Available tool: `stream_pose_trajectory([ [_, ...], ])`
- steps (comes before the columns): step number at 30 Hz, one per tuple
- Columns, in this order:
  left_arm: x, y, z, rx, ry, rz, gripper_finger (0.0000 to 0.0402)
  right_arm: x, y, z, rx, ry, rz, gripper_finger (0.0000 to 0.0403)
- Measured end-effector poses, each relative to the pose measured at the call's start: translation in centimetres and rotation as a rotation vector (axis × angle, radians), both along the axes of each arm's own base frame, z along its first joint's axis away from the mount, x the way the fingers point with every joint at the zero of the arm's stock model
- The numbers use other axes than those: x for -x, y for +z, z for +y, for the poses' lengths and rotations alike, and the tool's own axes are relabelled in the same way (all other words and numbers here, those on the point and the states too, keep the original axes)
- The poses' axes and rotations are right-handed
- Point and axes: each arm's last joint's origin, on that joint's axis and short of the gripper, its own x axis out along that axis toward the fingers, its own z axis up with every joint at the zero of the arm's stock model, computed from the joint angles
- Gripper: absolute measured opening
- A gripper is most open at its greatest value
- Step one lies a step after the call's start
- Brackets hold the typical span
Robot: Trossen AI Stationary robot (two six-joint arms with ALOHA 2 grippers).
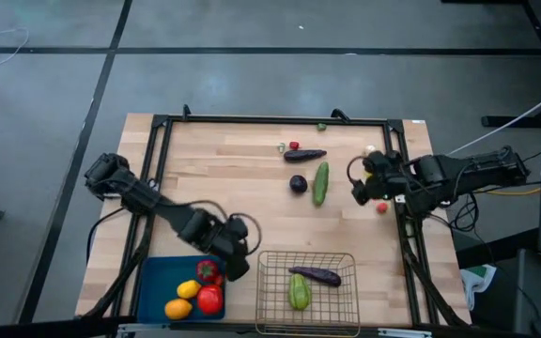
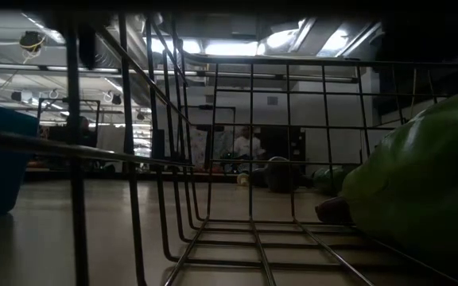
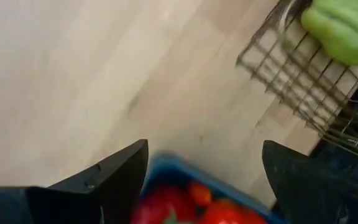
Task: Sort produce into baskets
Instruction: Put the cucumber into the gold wire basket
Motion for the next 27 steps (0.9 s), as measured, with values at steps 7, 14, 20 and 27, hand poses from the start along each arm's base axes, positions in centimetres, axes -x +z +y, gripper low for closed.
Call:
stream_pose_trajectory([
  [7, -3.2, 0.7, 4.9, -0.146, -0.259, -0.151, 0.0309, -2.5, -0.5, -2.5, -0.084, -0.100, -0.047, 0.0351],
  [14, -5.7, 1.4, 12.3, -0.309, -0.314, -0.260, 0.0300, -5.8, -3.1, -4.6, -0.202, -0.141, 0.032, 0.0351],
  [20, -5.5, 0.8, 16.9, -0.347, -0.330, -0.211, 0.0296, -8.6, -5.8, -6.9, -0.273, -0.201, 0.064, 0.0351],
  [27, -4.2, -2.4, 19.7, -0.245, -0.362, -0.167, 0.0296, -11.0, -9.2, -8.3, -0.343, -0.227, 0.129, 0.0351],
])
